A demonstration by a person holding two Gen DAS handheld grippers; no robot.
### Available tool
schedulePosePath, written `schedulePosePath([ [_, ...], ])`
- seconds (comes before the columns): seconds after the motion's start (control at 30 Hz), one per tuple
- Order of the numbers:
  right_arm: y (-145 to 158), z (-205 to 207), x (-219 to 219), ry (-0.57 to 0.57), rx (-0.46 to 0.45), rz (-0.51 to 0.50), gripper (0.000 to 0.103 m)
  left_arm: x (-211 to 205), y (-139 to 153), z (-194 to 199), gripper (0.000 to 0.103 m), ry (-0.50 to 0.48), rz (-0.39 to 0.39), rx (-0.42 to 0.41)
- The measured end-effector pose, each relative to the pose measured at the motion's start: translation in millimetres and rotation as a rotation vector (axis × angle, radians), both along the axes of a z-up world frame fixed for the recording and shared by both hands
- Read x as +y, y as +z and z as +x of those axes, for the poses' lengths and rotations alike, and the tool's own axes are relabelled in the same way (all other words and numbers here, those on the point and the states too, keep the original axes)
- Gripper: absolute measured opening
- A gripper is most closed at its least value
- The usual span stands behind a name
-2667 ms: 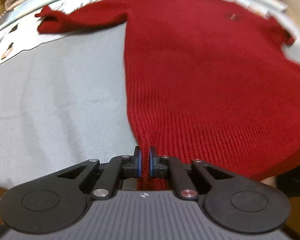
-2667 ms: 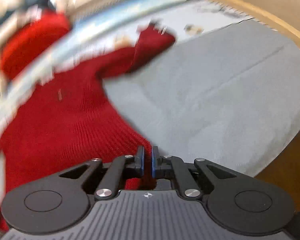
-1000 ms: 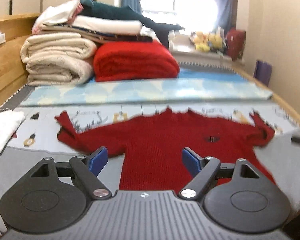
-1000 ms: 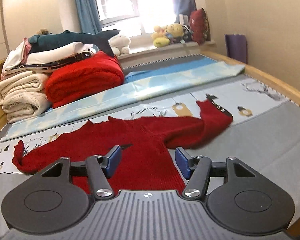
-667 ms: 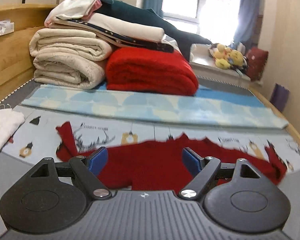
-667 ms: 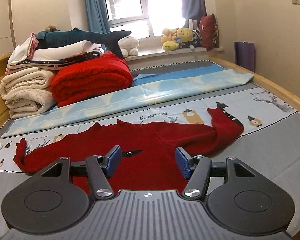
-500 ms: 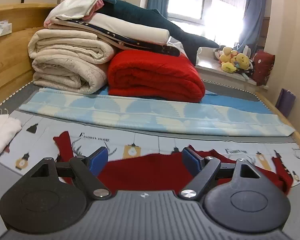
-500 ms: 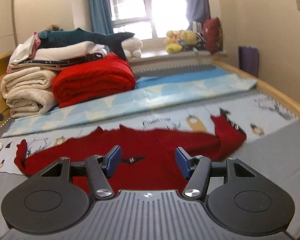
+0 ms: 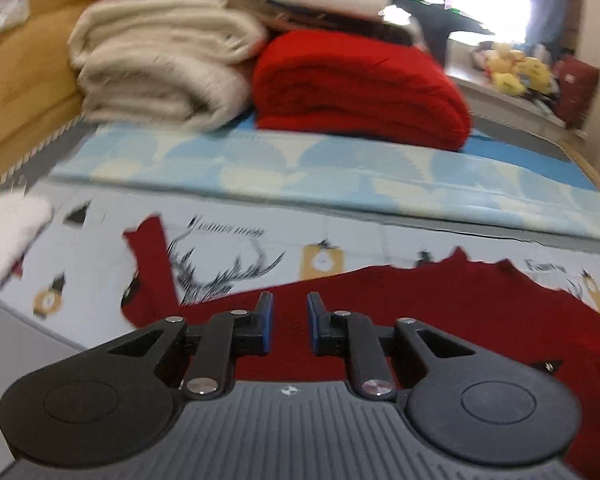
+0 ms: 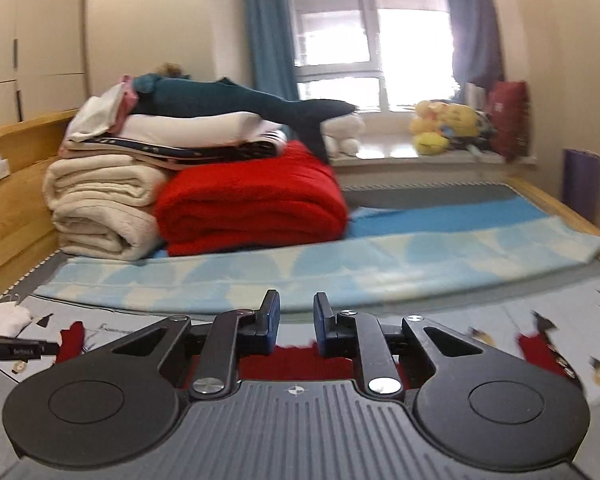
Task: Fold small clothes
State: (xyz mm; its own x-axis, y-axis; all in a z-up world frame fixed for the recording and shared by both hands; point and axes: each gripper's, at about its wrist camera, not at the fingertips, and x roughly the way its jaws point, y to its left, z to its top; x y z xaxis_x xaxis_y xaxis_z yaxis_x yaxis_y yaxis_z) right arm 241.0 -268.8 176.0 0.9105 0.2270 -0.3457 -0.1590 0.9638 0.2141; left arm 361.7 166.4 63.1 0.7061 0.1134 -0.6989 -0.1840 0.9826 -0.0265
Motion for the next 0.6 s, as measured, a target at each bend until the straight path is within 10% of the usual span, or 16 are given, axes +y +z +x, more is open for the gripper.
schedulePosePath([
  [0.17,-48,28,27,0.003,0.129,-0.058,0.019,40,-18,17,0.021,0.125,-0.053,0.053],
  [0.33,-50,45,44,0.090,0.163,-0.078,0.020,78,-32,33,0.063,0.265,-0.100,0.091],
  [0.6,-64,64,51,0.103,0.298,-0.029,0.027,122,-61,59,0.081,0.425,-0.163,0.167],
])
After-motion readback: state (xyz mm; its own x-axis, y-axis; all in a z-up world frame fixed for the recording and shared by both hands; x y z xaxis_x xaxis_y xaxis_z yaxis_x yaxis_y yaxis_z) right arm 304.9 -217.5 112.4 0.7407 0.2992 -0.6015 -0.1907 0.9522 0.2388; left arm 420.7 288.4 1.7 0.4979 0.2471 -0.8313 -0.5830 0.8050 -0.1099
